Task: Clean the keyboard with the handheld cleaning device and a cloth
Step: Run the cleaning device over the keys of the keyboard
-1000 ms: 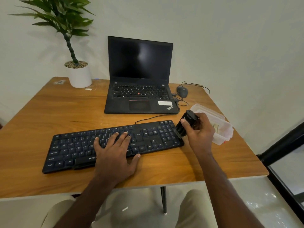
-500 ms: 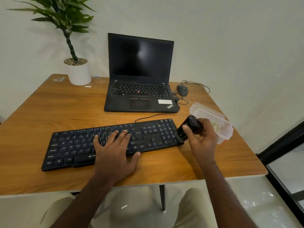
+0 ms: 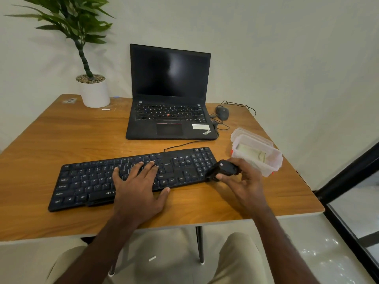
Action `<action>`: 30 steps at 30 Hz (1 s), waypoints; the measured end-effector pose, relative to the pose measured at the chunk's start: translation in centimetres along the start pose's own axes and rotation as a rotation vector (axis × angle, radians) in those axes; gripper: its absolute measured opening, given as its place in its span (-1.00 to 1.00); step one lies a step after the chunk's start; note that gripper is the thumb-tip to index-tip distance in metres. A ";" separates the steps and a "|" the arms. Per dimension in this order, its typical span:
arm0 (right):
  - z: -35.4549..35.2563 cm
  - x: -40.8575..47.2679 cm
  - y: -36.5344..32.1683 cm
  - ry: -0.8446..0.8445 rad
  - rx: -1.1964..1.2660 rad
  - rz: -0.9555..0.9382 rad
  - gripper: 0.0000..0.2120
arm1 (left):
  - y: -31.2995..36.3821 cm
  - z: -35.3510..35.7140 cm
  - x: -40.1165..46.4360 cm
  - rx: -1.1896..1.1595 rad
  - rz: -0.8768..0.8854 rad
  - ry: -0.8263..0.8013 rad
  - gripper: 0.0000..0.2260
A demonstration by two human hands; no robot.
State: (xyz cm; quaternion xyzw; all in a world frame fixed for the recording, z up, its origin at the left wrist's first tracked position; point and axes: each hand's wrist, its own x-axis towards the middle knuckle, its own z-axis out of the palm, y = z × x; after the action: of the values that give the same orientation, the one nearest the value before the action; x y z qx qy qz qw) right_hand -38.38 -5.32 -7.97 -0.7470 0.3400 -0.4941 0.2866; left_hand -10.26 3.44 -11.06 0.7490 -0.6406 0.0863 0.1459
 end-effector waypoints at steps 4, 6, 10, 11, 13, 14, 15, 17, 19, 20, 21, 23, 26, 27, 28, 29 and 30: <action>3.4 0.2 -1.6 -0.127 0.078 0.024 -0.68 | 0.2 -0.2 0.0 0.000 -0.021 -0.036 -0.31; 4.9 0.3 -2.2 -0.172 0.086 0.028 -0.67 | 0.3 -0.7 0.0 -0.001 -0.038 -0.064 -0.30; 7.1 1.0 -3.6 -0.216 0.080 -0.038 -0.64 | 0.7 -1.9 0.2 -0.015 -0.054 -0.147 -0.24; 7.1 1.2 -3.8 -0.195 0.095 -0.041 -0.64 | 0.4 -2.3 0.0 -0.018 -0.047 -0.153 -0.21; 6.3 1.5 -3.6 -0.136 0.121 -0.044 -0.65 | -1.4 -3.3 -0.5 -0.029 -0.042 -0.130 -0.15; 5.7 1.6 -3.3 -0.117 0.120 -0.043 -0.65 | -3.0 -3.8 -0.9 -0.053 -0.050 -0.084 -0.11; 5.2 1.6 -3.1 -0.107 0.114 -0.043 -0.64 | -5.1 -4.4 -1.4 -0.082 -0.068 -0.043 -0.07; 4.9 1.3 -3.0 -0.108 0.102 -0.033 -0.63 | -10.0 -5.5 -2.3 -0.102 -0.118 -0.067 0.00; 5.8 0.9 -3.4 -0.140 0.104 -0.013 -0.61 | -14.9 -6.2 -3.0 -0.102 -0.179 -0.208 0.11; 6.6 0.8 -3.7 -0.162 0.109 -0.019 -0.61 | -16.9 -6.2 -3.3 -0.108 -0.204 -0.281 0.17; 7.4 0.8 -4.1 -0.181 0.107 -0.026 -0.62 | -18.4 -6.1 -3.5 -0.129 -0.221 -0.338 0.20; 9.2 0.9 -4.8 -0.222 0.111 -0.034 -0.63 | -20.2 -5.6 -3.9 -0.174 -0.213 -0.392 0.21; 11.2 1.1 -5.6 -0.271 0.133 -0.045 -0.62 | -20.8 -5.3 -4.1 -0.211 -0.189 -0.376 0.19; 11.7 1.1 -5.9 -0.278 0.137 -0.047 -0.62 | -20.7 -5.3 -4.2 -0.218 -0.187 -0.365 0.19; 12.2 1.2 -6.2 -0.281 0.151 -0.052 -0.62 | -20.6 -5.3 -4.3 -0.226 -0.189 -0.354 0.19; 12.9 1.2 -6.5 -0.283 0.169 -0.060 -0.62 | -20.6 -5.2 -4.3 -0.234 -0.190 -0.344 0.19; 13.6 1.2 -6.8 -0.291 0.185 -0.075 -0.63 | -20.5 -5.2 -4.4 -0.239 -0.189 -0.338 0.20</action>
State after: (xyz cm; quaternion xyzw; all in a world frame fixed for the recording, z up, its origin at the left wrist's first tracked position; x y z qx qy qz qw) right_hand -23.85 -0.92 -6.78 -0.7933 0.2197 -0.4204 0.3818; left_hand 9.53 12.04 -9.73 0.7868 -0.5886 -0.1310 0.1317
